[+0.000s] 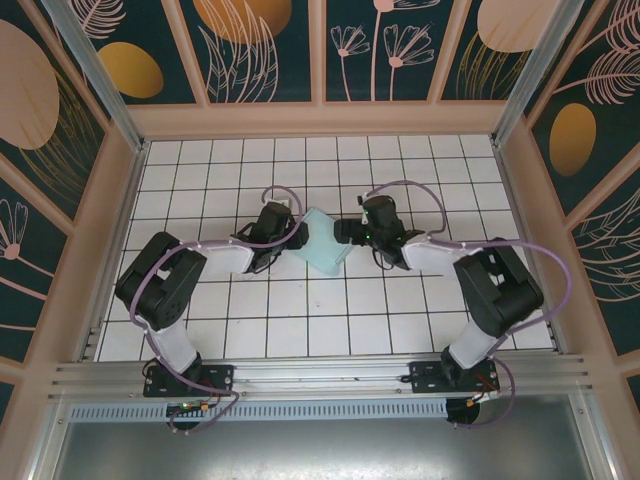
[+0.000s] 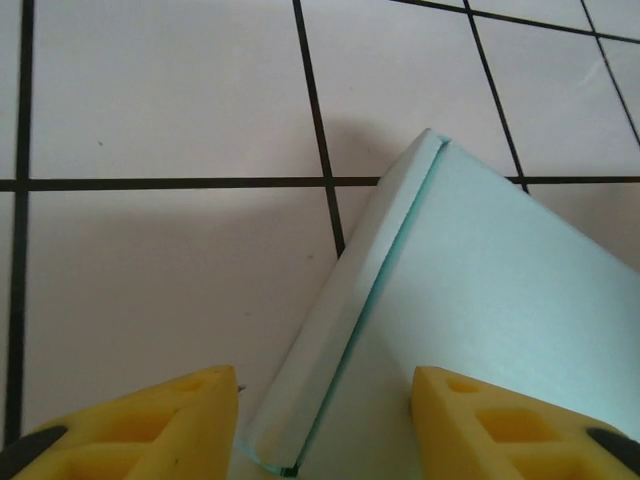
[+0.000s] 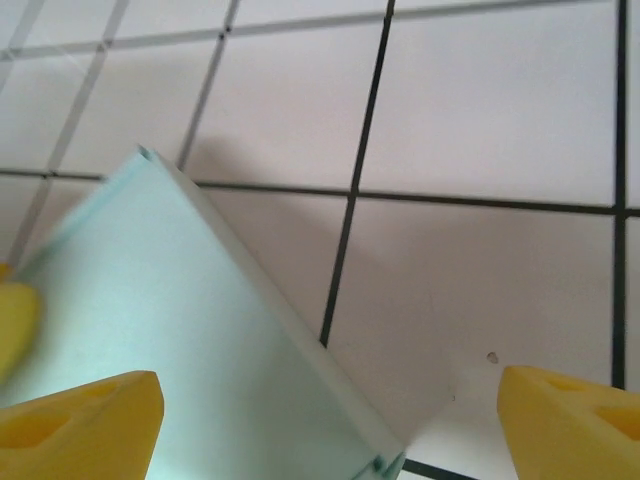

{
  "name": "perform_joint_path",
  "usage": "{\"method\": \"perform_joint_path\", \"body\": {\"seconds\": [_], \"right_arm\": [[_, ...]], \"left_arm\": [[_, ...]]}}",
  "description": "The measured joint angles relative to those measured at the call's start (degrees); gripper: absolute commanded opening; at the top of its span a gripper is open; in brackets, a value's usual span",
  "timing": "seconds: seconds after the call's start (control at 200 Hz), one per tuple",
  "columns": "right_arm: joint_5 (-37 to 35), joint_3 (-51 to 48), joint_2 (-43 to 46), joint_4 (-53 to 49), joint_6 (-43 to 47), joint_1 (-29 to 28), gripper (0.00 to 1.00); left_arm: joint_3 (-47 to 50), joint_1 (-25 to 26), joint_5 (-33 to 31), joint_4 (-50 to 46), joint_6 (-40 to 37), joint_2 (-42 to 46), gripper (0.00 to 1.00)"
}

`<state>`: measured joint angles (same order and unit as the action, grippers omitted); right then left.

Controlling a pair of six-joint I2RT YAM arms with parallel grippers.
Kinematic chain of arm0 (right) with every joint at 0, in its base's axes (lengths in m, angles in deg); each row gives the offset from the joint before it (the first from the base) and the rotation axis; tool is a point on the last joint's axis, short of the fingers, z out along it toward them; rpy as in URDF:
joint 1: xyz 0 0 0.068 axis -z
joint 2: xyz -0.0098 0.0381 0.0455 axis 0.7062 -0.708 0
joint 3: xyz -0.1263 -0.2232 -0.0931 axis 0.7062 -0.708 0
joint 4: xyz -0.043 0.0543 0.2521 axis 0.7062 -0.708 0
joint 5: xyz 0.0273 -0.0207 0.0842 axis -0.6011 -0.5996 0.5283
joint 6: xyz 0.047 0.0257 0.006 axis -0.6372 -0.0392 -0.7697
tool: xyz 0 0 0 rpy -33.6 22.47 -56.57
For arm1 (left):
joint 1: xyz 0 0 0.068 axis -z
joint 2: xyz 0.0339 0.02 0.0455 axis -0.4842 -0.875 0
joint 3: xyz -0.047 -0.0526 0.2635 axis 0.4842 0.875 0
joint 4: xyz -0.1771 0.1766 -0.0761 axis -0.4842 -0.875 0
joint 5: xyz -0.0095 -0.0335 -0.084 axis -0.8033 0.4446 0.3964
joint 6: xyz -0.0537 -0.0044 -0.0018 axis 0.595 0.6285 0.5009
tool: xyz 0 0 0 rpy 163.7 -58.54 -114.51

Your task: Fold the paper box

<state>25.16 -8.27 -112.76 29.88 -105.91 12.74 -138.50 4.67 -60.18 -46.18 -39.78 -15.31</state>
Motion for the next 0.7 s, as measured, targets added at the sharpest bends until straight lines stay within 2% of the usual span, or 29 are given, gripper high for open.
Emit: {"method": "perform_joint_path", "body": {"seconds": [0.18,0.315,0.561,0.701], "right_arm": [[1.0,-6.4,9.0,5.6,-4.9,0.3,0.87],[1.9,-11.2,11.5,7.3,-10.1,1.9,0.86],[7.0,-15.0,8.4,10.6,-16.9,3.5,0.85],[9.0,-13.1,4.8,10.4,-17.8,5.3,0.85]], "left_arm": [[-0.1,-0.4,6.0,0.4,5.4,0.0,0.52],[1.3,-0.2,9.7,1.1,9.2,0.4,0.54],[1.3,1.3,15.3,1.1,12.0,1.7,0.59],[-0.6,1.6,14.3,-1.4,10.4,5.4,0.70]]}}
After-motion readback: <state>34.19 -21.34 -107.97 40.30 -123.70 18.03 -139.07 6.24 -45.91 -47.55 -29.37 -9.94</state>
